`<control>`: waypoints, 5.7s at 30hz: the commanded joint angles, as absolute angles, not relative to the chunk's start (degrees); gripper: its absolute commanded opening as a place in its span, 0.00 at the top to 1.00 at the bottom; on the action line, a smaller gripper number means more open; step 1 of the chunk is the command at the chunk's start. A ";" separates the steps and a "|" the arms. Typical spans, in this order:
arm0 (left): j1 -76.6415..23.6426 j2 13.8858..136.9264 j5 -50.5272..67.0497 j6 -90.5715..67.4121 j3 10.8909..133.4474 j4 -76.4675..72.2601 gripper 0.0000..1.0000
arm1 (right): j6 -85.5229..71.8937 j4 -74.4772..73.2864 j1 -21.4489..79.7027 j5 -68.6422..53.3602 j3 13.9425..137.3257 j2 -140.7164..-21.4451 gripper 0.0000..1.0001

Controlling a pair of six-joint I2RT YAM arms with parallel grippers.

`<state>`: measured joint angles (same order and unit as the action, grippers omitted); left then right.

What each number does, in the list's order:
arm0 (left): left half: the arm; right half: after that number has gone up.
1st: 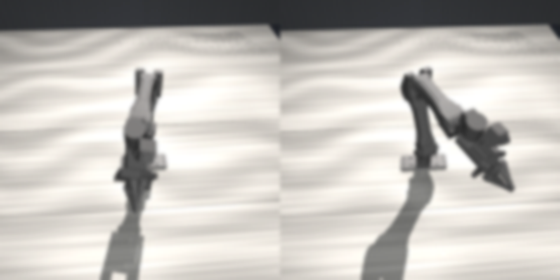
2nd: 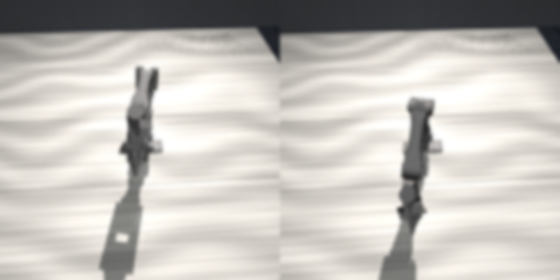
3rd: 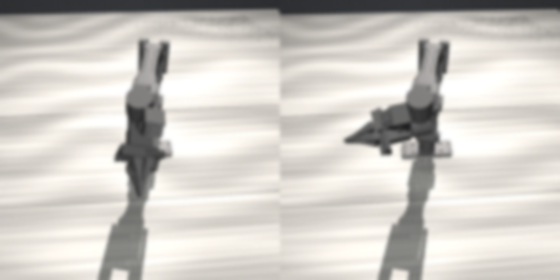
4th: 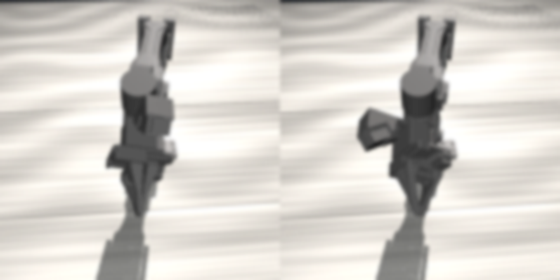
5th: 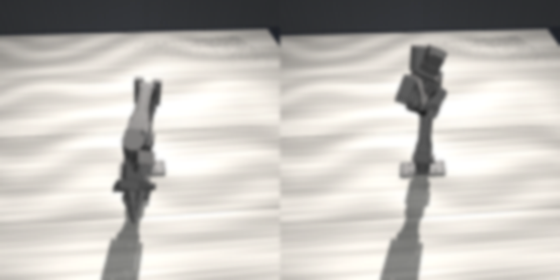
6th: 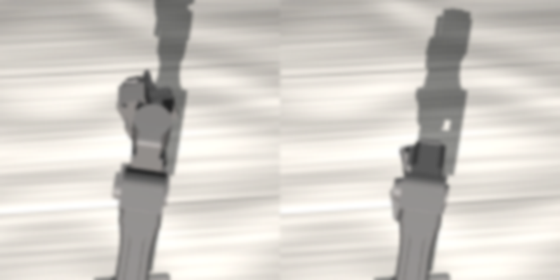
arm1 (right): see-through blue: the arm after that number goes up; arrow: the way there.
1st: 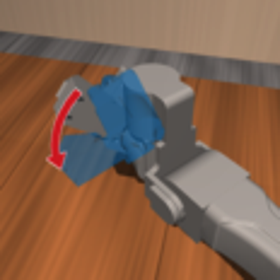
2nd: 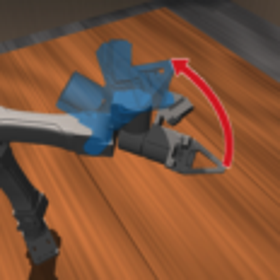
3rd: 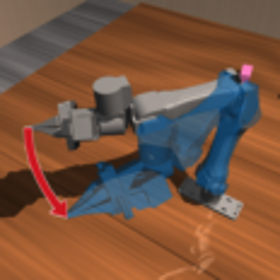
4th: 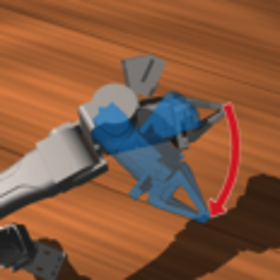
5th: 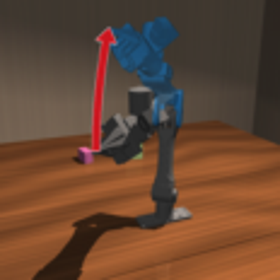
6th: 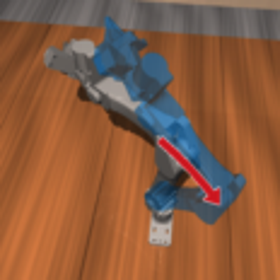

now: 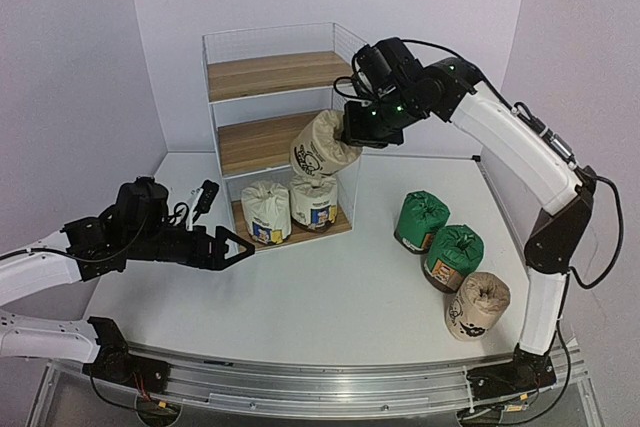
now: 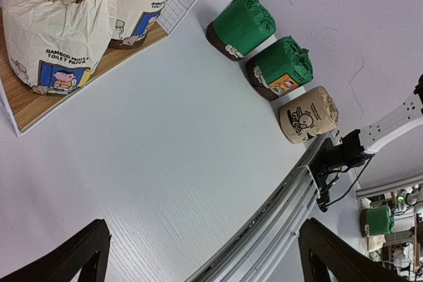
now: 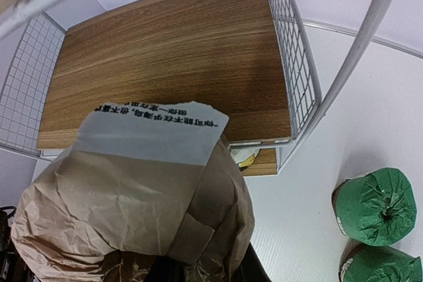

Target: Place and organize the paper towels onto the shelf

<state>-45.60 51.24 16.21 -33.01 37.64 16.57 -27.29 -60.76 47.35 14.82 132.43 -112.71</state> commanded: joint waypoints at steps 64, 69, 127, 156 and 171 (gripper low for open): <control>-45.78 52.98 14.24 -39.80 34.23 9.66 0.00 | -35.42 -35.91 46.08 23.53 127.47 -111.52 0.35; -45.79 53.63 14.12 -40.22 34.45 8.93 0.00 | -35.48 -35.28 46.12 20.10 128.15 -111.15 0.35; -45.79 52.95 12.98 -41.24 32.95 10.93 0.00 | -29.31 -13.36 46.19 13.42 101.82 -104.95 0.36; -45.79 53.51 12.28 -41.85 33.56 11.02 0.00 | -27.28 -8.06 45.07 17.96 90.78 -98.16 0.40; -45.79 50.64 13.75 -41.39 32.96 11.63 0.00 | -39.00 -54.82 45.07 8.88 73.91 -73.37 0.10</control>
<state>-45.60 51.49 13.27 -41.87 32.91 11.05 -31.47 -30.80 45.25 10.66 75.75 -76.90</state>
